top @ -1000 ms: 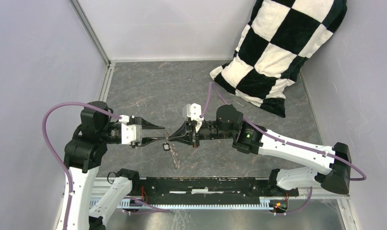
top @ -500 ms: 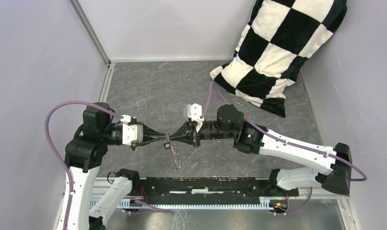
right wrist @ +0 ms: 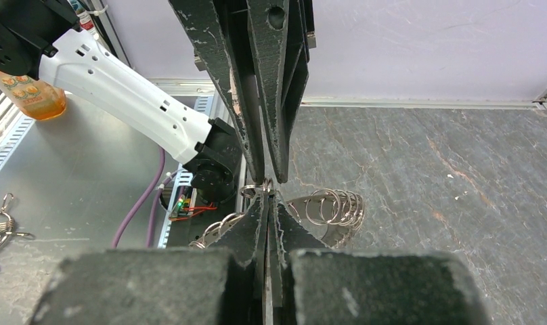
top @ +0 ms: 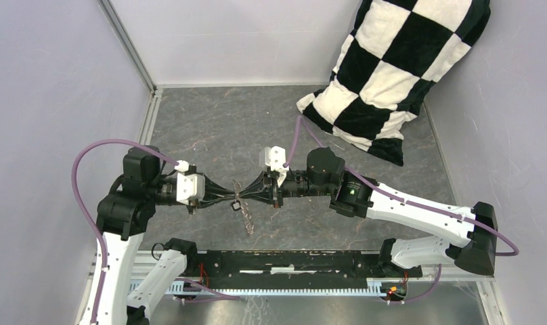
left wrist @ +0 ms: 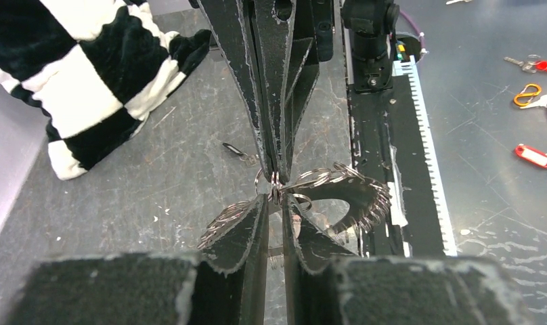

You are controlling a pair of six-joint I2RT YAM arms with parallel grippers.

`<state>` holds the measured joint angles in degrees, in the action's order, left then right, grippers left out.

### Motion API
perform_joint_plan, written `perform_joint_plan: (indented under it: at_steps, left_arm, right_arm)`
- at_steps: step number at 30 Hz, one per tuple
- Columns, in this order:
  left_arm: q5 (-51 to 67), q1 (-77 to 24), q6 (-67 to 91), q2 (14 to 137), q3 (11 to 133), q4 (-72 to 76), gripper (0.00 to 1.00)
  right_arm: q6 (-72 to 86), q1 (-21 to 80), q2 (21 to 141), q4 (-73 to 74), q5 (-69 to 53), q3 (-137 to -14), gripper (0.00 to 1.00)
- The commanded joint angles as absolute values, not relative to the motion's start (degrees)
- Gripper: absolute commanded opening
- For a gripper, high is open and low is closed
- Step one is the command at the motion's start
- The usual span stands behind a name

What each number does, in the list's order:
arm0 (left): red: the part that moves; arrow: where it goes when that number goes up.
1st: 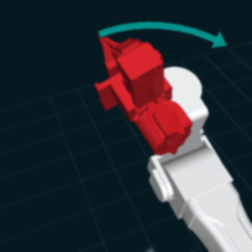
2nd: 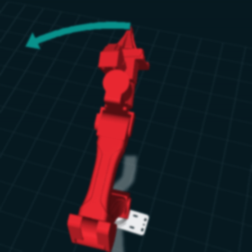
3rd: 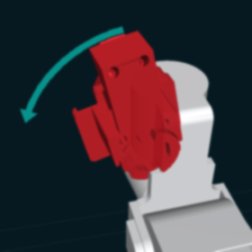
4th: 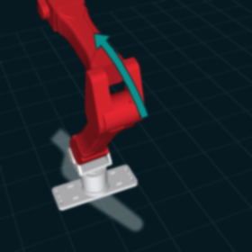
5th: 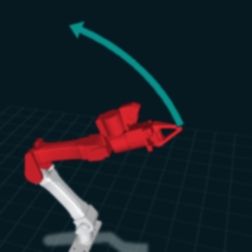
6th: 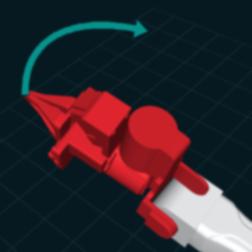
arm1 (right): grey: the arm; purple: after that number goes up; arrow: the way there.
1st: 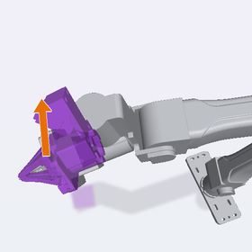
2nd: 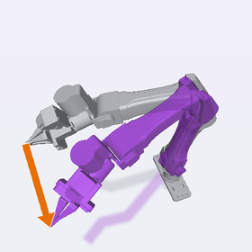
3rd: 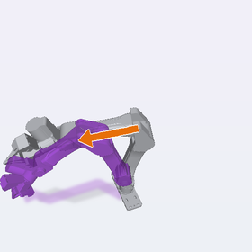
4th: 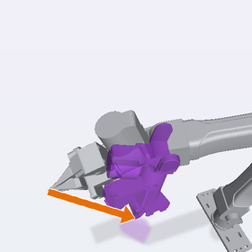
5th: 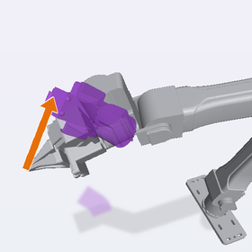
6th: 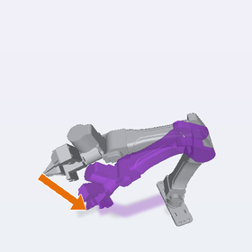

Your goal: Put the keys on the keyring

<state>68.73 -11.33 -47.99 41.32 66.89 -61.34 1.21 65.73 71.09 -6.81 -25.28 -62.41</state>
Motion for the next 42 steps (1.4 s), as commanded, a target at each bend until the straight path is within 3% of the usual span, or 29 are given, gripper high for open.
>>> perform_joint_plan:
  at_steps: [1,14,18,20,25,30,35,42]
  left_arm:
    - [70.97,-11.16,-43.87,41.63,66.09,-60.21,0.19]
    - [72.44,-11.16,-42.64,41.43,64.69,-58.60,0.13]
    - [72.36,-11.16,-42.27,41.28,64.78,-57.94,0.02]
    - [70.96,-11.16,-42.54,40.88,64.69,-57.79,0.02]
    - [67.91,-11.16,-47.87,39.69,64.70,-59.85,0.02]
    - [67.32,-11.16,-51.85,40.92,65.75,-62.72,0.02]
    - [66.55,-11.25,-55.21,41.63,66.54,-64.16,0.02]
    - [66.16,-11.25,-59.10,42.58,68.14,-67.04,0.02]
  right_arm:
    - [1.23,65.73,70.66,-11.51,-25.93,-65.23,0.01]
    - [1.70,66.36,72.29,-12.41,-26.62,-66.02,0.01]
    - [1.74,66.48,72.12,-12.14,-26.74,-66.01,0.01]
    - [1.40,66.45,71.70,-10.89,-26.02,-66.11,0.02]
    - [-4.69,66.34,71.00,2.46,-21.75,-71.25,0.30]
    - [-11.69,66.35,76.17,21.29,-22.65,-84.67,0.42]
    - [-16.51,66.60,82.69,34.17,-24.78,-95.45,0.40]
    - [-19.55,67.36,87.79,40.95,-26.09,-103.18,0.32]
